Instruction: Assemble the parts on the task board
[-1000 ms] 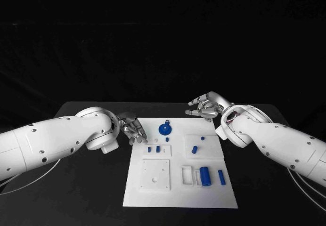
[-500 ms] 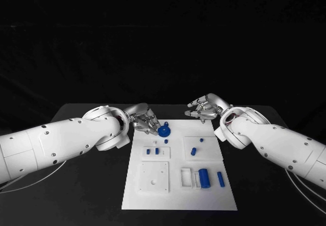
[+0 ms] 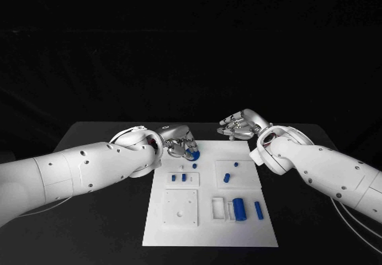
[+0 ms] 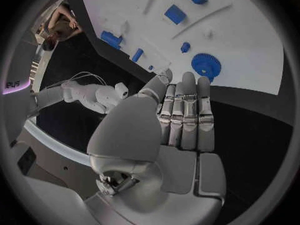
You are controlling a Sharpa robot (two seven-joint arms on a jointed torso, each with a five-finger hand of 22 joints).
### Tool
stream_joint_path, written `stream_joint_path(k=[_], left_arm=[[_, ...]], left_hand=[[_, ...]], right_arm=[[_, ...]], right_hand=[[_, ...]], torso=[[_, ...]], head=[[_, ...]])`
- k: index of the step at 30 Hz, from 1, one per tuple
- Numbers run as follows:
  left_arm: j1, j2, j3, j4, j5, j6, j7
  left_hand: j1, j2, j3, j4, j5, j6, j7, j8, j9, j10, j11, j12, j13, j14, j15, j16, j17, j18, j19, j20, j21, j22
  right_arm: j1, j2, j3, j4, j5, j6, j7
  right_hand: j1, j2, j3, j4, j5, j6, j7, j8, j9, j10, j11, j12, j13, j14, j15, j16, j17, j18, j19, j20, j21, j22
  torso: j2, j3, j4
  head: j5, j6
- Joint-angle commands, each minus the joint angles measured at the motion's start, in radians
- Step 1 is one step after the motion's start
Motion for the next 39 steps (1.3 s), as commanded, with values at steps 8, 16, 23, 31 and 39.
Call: stream_joint_path(k=[8,16,23,31,39], left_arm=[[-0.01,0.042,-0.009,-0.051,-0.091,0.016,0.069],[-0.026,0.065,-0.011,-0.08,-0.124,0.047,0.065],[-0.039,0.079,-0.012,-0.097,-0.155,0.079,0.047],[-0.052,0.089,-0.012,-0.118,-0.176,0.076,0.035],[-0.064,0.098,-0.012,-0.138,-0.18,0.041,0.04]], left_hand=[[-0.013,-0.003,-0.007,-0.001,-0.006,-0.018,0.001,-0.003,-0.001,-0.035,0.003,-0.004,-0.001,-0.002,0.002,-0.009,-0.009,0.014,0.018,0.003,-0.044,0.005],[-0.011,-0.004,-0.006,-0.001,-0.006,-0.029,0.001,-0.003,-0.001,-0.054,0.005,-0.004,-0.001,0.009,-0.001,-0.005,-0.008,0.014,0.028,0.001,-0.048,0.011],[-0.017,-0.012,-0.012,0.004,-0.01,-0.063,-0.003,-0.004,-0.004,-0.065,0.003,-0.004,-0.001,0.025,-0.01,0.07,0.023,0.016,0.075,-0.01,-0.031,0.045],[-0.014,-0.022,-0.008,0.016,-0.01,-0.07,0.001,-0.002,-0.003,-0.08,0.004,-0.004,-0.001,0.003,-0.013,0.171,0.038,0.019,0.088,-0.012,0.001,0.053],[-0.011,-0.026,0.003,0.024,-0.004,-0.07,0.0,-0.003,-0.003,-0.093,0.007,-0.004,-0.001,0.001,-0.012,0.191,0.021,0.022,0.084,-0.012,0.02,0.052]], right_arm=[[0.0,0.009,0.0,-0.017,0.146,-0.008,0.111],[0.0,0.015,0.0,-0.024,0.182,-0.023,0.146],[0.0,0.02,0.0,-0.028,0.195,-0.029,0.186],[0.001,0.022,0.0,-0.028,0.205,-0.03,0.214],[0.001,0.023,0.0,-0.027,0.211,-0.035,0.218]], right_hand=[[-0.012,-0.02,0.108,-0.055,-0.014,-0.138,0.021,-0.007,-0.007,-0.097,0.061,-0.172,-0.034,-0.176,0.125,-0.379,-0.44,-0.003,-0.296,0.146,-0.002,-0.659],[-0.025,-0.018,0.152,-0.075,-0.015,-0.138,0.029,-0.007,-0.007,-0.089,0.071,-0.183,-0.034,-0.144,0.129,-0.423,-0.441,0.0,-0.241,0.145,0.008,-0.869],[-0.05,-0.015,0.229,-0.098,0.007,-0.001,0.012,-0.003,-0.003,-0.046,0.054,-0.198,-0.035,-0.036,0.103,-0.502,-0.442,0.02,-0.182,0.13,0.018,-0.879],[-0.077,-0.012,0.26,-0.125,0.014,0.03,0.009,-0.002,-0.002,-0.04,0.053,-0.202,-0.036,-0.028,0.101,-0.502,-0.442,0.02,-0.181,0.13,0.009,-0.88],[-0.079,-0.012,0.252,-0.13,0.015,0.007,0.013,-0.002,-0.002,-0.046,0.058,-0.201,-0.036,-0.035,0.106,-0.502,-0.442,0.019,-0.188,0.133,0.008,-0.88]], torso=[[0.0,0.0,0.0011],[0.0,0.0003,-0.0002],[0.001,0.0004,0.0],[0.001,-0.0005,-0.0005],[0.0,0.0008,-0.0011]], head=[[-0.003,-0.002],[-0.004,-0.004],[-0.006,-0.005],[-0.009,-0.005],[-0.006,-0.009]])
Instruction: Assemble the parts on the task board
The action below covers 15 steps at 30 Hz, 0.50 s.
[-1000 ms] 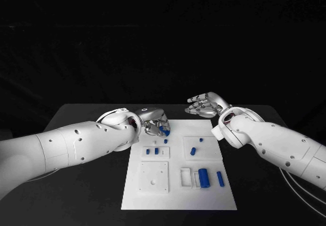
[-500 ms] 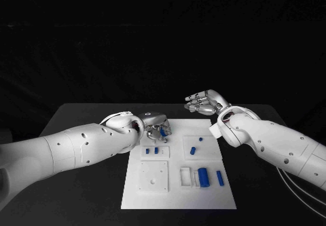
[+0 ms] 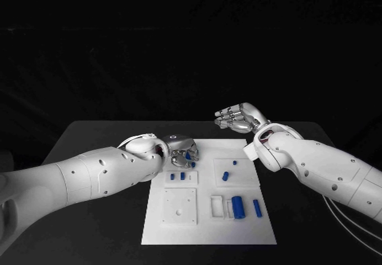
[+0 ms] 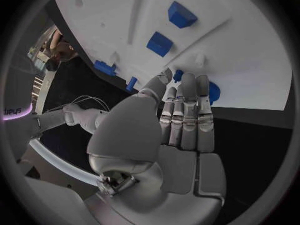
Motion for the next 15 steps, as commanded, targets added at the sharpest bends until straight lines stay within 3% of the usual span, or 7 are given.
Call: stream_joint_path(k=[1,11,15], left_arm=[[-0.005,0.004,0.001,-0.007,-0.018,-0.023,0.002],[-0.015,0.013,0.001,-0.031,-0.016,-0.024,0.006],[-0.02,0.019,0.001,-0.041,-0.012,-0.026,0.005]], left_hand=[[0.002,-0.011,0.001,0.003,0.002,-0.003,-0.001,-0.003,0.0,-0.021,0.003,-0.004,-0.002,-0.006,0.0,0.007,-0.002,0.007,0.004,-0.002,0.007,0.024],[-0.001,-0.008,0.016,0.011,0.001,0.001,-0.001,-0.003,0.0,-0.023,0.003,-0.004,-0.002,-0.002,-0.001,0.027,-0.013,0.012,-0.001,-0.001,0.038,0.024],[0.004,0.007,0.035,0.012,-0.007,0.009,-0.007,-0.002,0.0,-0.018,0.003,-0.004,-0.002,-0.001,-0.002,0.035,-0.013,0.014,-0.003,-0.003,0.051,0.025]], right_arm=[[0.0,0.002,0.0,0.001,0.011,-0.004,0.029],[0.0,0.003,0.0,0.004,0.013,-0.002,0.026],[0.0,0.004,0.0,0.005,0.013,-0.001,0.025]], right_hand=[[-0.013,0.001,-0.002,-0.003,0.006,-0.004,0.001,0.001,0.0,-0.002,0.004,-0.005,0.0,-0.001,0.007,-0.004,-0.001,0.011,-0.005,0.003,-0.005,-0.001],[-0.014,0.003,-0.008,-0.004,0.006,-0.011,0.002,0.001,-0.001,-0.003,0.006,-0.005,0.0,-0.002,0.009,-0.004,-0.001,0.012,-0.007,0.004,-0.004,-0.001],[-0.014,0.005,-0.009,-0.004,0.007,-0.014,0.002,0.001,-0.001,-0.004,0.007,-0.005,0.0,-0.002,0.011,-0.004,-0.001,0.012,-0.008,0.004,-0.004,-0.001]], torso=[[-0.001,0.001,-0.0004],[-0.001,0.0007,0.0009],[-0.001,0.0007,0.0005]], head=[[0.002,-0.001],[-0.002,-0.004],[-0.002,-0.002]])
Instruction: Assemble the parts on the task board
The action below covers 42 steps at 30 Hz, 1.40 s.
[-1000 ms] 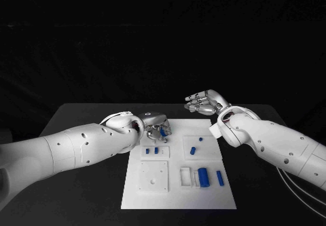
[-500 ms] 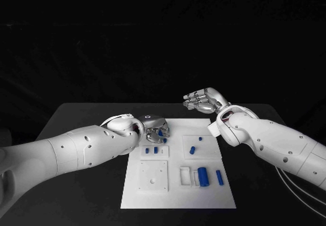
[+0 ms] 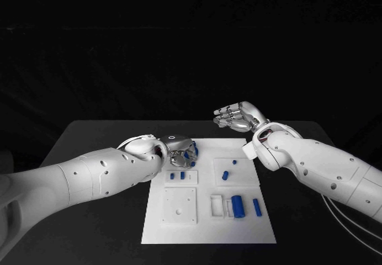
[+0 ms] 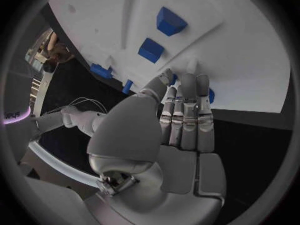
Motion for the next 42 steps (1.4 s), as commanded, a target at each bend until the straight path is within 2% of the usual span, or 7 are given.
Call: stream_joint_path(k=[1,11,22,27,33,38,42], left_arm=[[-0.005,0.007,0.0,-0.008,-0.002,-0.012,0.004],[-0.016,0.02,0.001,-0.018,0.002,-0.014,0.01],[-0.019,0.024,0.001,-0.024,0.004,0.007,0.0],[-0.019,0.025,0.001,-0.022,0.004,0.019,-0.003],[-0.019,0.024,0.001,-0.022,0.002,0.02,-0.006],[-0.019,0.023,0.001,-0.021,0.002,0.005,0.0],[-0.019,0.021,0.001,-0.02,0.012,-0.01,0.006]], left_hand=[[-0.002,0.01,0.02,-0.003,-0.009,0.008,-0.004,-0.003,0.0,0.01,-0.002,-0.005,-0.002,0.0,-0.003,0.01,-0.001,0.014,-0.007,-0.004,0.015,0.026],[-0.016,0.007,0.058,-0.002,-0.013,-0.004,-0.007,-0.003,-0.001,0.053,-0.019,-0.005,-0.002,0.018,-0.015,0.042,0.007,0.012,-0.011,-0.014,0.059,0.025],[-0.023,0.005,0.073,0.01,-0.018,0.004,-0.003,-0.003,-0.001,0.072,-0.022,-0.005,-0.002,0.03,-0.018,0.063,0.013,0.008,-0.016,-0.018,0.088,0.023],[-0.019,0.014,0.068,0.014,-0.02,0.034,0.0,-0.001,0.0,0.11,-0.029,-0.003,-0.001,0.031,-0.019,0.093,0.025,0.008,-0.014,-0.019,0.096,0.024],[-0.001,0.035,0.051,0.011,-0.019,0.099,0.005,0.003,0.004,0.185,-0.042,-0.002,0.0,0.054,-0.021,0.132,0.037,0.012,-0.002,-0.023,0.121,0.025],[0.007,0.055,0.026,0.007,-0.017,0.153,-0.005,0.001,0.007,0.232,-0.058,-0.003,0.001,0.078,-0.029,0.153,0.044,0.015,0.011,-0.029,0.147,0.025],[0.002,0.063,0.009,0.004,-0.011,0.158,-0.006,-0.002,0.005,0.234,-0.059,-0.003,0.001,0.08,-0.03,0.158,0.046,0.012,0.008,-0.031,0.16,0.023]], right_arm=[[0.0,0.002,0.0,0.003,0.003,0.002,0.014],[0.0,0.003,0.0,0.007,0.003,0.005,0.01],[0.0,0.005,0.0,0.008,0.003,0.008,0.009],[0.0,0.005,0.0,0.007,0.003,0.01,0.008],[0.0,0.005,0.0,0.006,0.003,0.01,0.008],[0.0,0.006,0.0,0.006,0.003,0.011,0.008],[0.0,0.006,0.0,0.005,0.003,0.011,0.008]], right_hand=[[-0.01,0.001,-0.006,0.0,0.007,-0.007,0.002,0.001,-0.001,-0.001,0.003,-0.005,0.0,0.001,0.008,-0.004,-0.001,0.012,-0.004,0.0,-0.003,-0.001],[-0.011,0.002,-0.008,0.0,0.007,-0.006,0.001,0.001,0.0,0.0,0.003,-0.005,0.0,0.004,0.009,-0.004,-0.001,0.013,-0.002,0.0,-0.002,0.0],[-0.012,0.003,-0.009,0.001,0.007,0.0,0.001,0.002,0.0,0.001,0.003,-0.004,0.0,0.005,0.008,-0.004,-0.001,0.013,-0.001,0.0,-0.002,-0.001],[-0.012,0.003,-0.008,0.001,0.007,0.002,0.001,0.002,0.0,0.001,0.003,-0.005,0.0,0.005,0.008,-0.004,-0.001,0.013,-0.001,0.0,-0.002,-0.001],[-0.013,0.003,-0.009,0.001,0.008,0.003,0.001,0.001,0.0,0.001,0.003,-0.005,0.0,0.005,0.009,-0.004,-0.001,0.013,-0.001,0.0,-0.002,-0.001],[-0.013,0.003,-0.009,0.001,0.008,0.003,0.001,0.001,0.0,0.001,0.003,-0.005,0.0,0.005,0.009,-0.004,-0.001,0.013,-0.001,0.0,-0.002,-0.001],[-0.013,0.003,-0.009,0.001,0.008,0.003,0.001,0.001,0.0,0.001,0.003,-0.005,0.0,0.005,0.009,-0.004,-0.001,0.013,-0.001,0.0,-0.002,-0.001]], torso=[[0.0,0.0,-0.0008],[-0.001,0.0,0.0005],[-0.001,0.0004,0.0004],[-0.001,-0.0006,0.0009],[-0.001,-0.0008,-0.0001],[-0.001,-0.0005,0.0003],[-0.002,-0.0008,0.0006]], head=[[0.0,0.002],[-0.003,-0.001],[-0.003,-0.003],[-0.004,-0.005],[-0.004,-0.005],[-0.004,-0.006],[-0.004,-0.006]])
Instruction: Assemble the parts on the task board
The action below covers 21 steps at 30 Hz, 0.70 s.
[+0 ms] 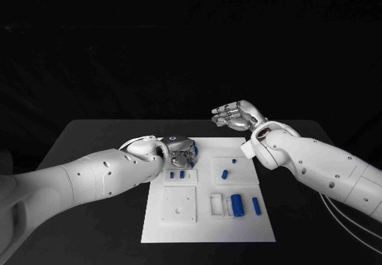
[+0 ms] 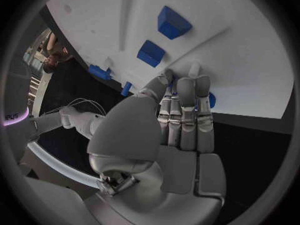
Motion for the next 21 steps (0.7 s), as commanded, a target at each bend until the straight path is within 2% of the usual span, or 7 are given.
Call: stream_joint_path(k=[1,12,16,21], left_arm=[[-0.003,0.0,-0.001,0.005,0.012,-0.011,0.012],[-0.003,-0.021,0.001,0.019,0.06,-0.08,0.024],[-0.003,-0.033,0.008,0.03,0.085,-0.099,0.026],[-0.003,-0.048,0.031,0.045,0.118,-0.076,0.013]], left_hand=[[-0.004,0.014,-0.01,-0.002,0.008,0.003,0.0,0.005,0.002,0.004,-0.002,-0.003,0.0,0.008,0.0,0.006,0.002,-0.012,-0.002,-0.001,0.01,0.019],[-0.007,0.022,-0.011,-0.016,0.011,-0.005,0.003,0.005,0.001,-0.003,0.001,-0.003,0.0,0.016,0.0,0.02,0.007,-0.009,0.002,-0.002,0.032,0.019],[-0.009,0.022,-0.007,-0.02,0.016,-0.011,0.004,0.005,0.001,-0.01,0.003,-0.003,0.0,0.016,0.001,0.021,0.007,-0.006,0.0,-0.001,0.039,0.019],[-0.014,0.02,-0.003,-0.02,0.013,-0.027,0.007,0.004,-0.001,-0.026,0.009,-0.003,-0.001,0.01,0.005,0.018,0.004,-0.005,-0.007,0.003,0.041,0.018]], right_arm=[[0.0,0.001,0.0,0.001,0.001,0.01,0.009],[0.0,0.001,0.0,-0.002,0.001,0.009,0.01],[0.0,0.001,0.0,-0.002,0.001,0.009,0.01],[0.0,0.0,0.0,-0.003,0.001,0.009,0.01]], right_hand=[[-0.009,-0.001,-0.006,-0.001,0.004,0.003,0.001,0.001,0.0,0.001,0.003,-0.005,-0.001,0.002,0.005,-0.004,-0.001,0.013,-0.001,0.0,-0.002,-0.001],[-0.01,0.0,-0.006,-0.002,0.005,0.006,0.0,0.002,0.0,0.001,0.002,-0.005,-0.001,0.001,0.005,-0.004,-0.001,0.013,-0.001,0.0,-0.002,-0.001],[-0.01,0.0,-0.006,-0.002,0.005,0.006,0.0,0.002,0.0,0.001,0.002,-0.005,-0.001,0.001,0.005,-0.004,-0.001,0.013,-0.001,0.0,-0.002,-0.001],[-0.011,0.0,-0.006,-0.002,0.005,0.006,0.0,0.002,0.0,0.001,0.002,-0.005,-0.001,0.001,0.005,-0.004,-0.001,0.013,-0.002,0.0,-0.003,-0.001]], torso=[[0.0,-0.0003,0.0004],[0.0,-0.0011,0.0006],[-0.001,-0.0008,0.0004],[-0.001,-0.0009,0.0011]], head=[[0.0,0.0],[0.001,0.005],[0.001,0.007],[0.002,0.007]])
